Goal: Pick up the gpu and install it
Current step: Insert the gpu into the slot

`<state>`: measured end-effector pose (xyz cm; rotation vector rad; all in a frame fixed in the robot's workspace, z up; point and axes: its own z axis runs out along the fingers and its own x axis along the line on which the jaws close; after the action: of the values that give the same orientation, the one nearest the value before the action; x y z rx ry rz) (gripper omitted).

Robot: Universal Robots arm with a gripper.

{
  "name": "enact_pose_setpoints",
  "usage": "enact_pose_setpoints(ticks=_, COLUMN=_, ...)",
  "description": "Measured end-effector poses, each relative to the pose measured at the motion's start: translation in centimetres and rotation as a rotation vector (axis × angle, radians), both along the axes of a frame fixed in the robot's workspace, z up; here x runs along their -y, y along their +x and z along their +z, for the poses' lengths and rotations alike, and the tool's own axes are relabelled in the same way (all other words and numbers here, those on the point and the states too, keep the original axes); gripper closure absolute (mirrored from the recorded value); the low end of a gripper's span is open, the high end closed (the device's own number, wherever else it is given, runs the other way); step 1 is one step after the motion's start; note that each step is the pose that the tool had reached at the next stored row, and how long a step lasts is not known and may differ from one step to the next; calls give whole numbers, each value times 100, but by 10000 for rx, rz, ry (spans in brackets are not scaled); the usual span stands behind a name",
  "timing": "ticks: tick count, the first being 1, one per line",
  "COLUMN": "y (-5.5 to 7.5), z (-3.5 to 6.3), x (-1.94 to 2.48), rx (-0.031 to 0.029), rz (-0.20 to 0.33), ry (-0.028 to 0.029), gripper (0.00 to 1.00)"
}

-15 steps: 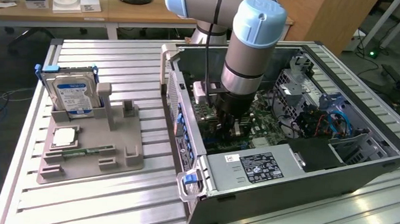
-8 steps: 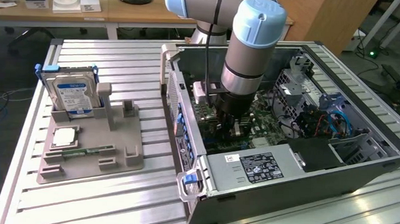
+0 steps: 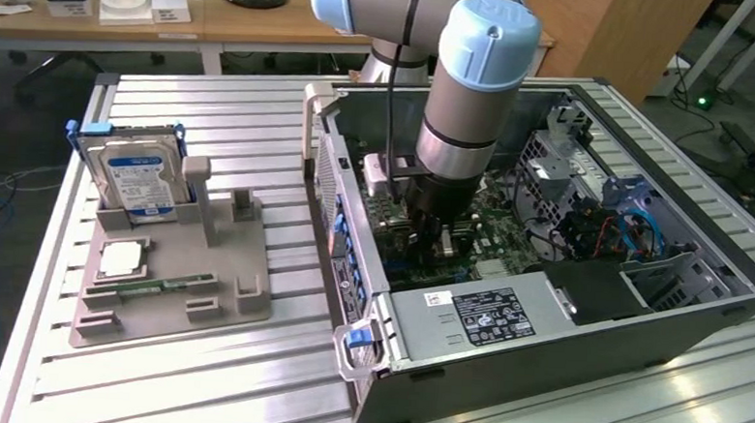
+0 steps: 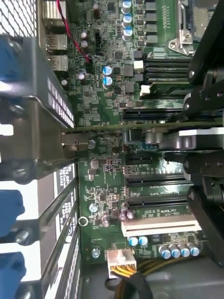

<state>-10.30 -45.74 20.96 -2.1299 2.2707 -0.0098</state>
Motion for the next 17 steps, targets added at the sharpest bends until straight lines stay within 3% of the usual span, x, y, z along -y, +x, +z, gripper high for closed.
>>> enact_pose_setpoints(ticks=17, y=0, z=573, x=0, rx=70, rz=-1, ry=-16, gripper=65)
